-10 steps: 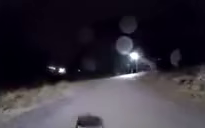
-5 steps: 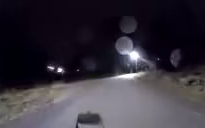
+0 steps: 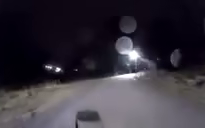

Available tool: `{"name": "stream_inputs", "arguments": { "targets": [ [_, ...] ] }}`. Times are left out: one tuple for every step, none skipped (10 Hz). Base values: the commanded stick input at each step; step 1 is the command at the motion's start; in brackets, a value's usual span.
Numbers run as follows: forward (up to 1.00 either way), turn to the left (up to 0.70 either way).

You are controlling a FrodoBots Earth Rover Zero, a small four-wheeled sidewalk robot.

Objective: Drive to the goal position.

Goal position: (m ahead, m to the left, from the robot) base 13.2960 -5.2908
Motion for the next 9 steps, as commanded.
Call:
{"name": "stream_inputs", "arguments": {
  "targets": [
    [1.00,0.00],
    [1.00,0.00],
    [1.00,-0.05],
    [1.00,-0.24],
    [1.00,-0.39],
    [1.00,-0.27],
    [1.00,0.00],
    [1.00,0.00],
    [1.00,0.00]
  ]
}}
